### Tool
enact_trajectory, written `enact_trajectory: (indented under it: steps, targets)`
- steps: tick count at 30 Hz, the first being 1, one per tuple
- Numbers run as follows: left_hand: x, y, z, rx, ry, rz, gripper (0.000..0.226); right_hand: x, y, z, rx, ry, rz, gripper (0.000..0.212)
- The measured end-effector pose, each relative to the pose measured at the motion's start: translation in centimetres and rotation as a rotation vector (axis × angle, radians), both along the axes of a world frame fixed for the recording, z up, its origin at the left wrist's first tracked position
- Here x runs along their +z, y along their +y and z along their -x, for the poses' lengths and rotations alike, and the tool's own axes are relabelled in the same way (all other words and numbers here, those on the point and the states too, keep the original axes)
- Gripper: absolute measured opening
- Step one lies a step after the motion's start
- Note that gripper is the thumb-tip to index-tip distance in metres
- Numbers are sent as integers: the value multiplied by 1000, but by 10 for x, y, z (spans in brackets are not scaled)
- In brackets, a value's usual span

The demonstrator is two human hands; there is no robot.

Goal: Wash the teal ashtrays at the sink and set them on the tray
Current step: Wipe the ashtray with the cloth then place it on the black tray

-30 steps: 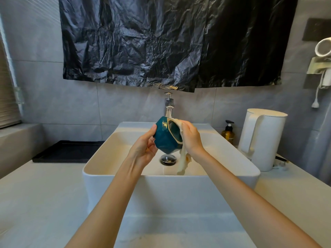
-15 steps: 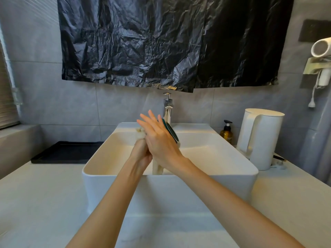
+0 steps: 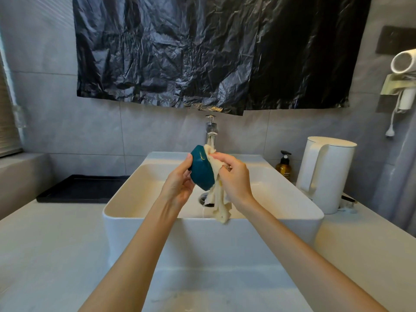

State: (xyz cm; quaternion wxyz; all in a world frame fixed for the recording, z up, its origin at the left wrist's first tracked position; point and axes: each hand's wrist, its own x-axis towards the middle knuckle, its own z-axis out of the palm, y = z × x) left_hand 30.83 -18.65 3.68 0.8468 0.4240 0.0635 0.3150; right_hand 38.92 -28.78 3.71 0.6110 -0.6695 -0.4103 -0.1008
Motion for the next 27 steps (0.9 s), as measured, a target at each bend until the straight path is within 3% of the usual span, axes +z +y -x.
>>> enact_trajectory:
  steps: [4,10,15,22,27]
  targets:
    - [2,-3,2,-23,-7,14,22,17,-1,0,36,-141,-26,32]
    - [1,-4,1,-19,16,12,23,1,-9,-12,-47,-9,77,35]
    - [2,-3,0,-55,6,27,23,14,-8,-3,40,-55,-42,28]
    - [3,-5,1,-17,35,-20,20,2,-6,-5,-74,40,11,33]
    - [6,-2,1,-28,20,-9,21,11,-14,1,19,24,-25,28]
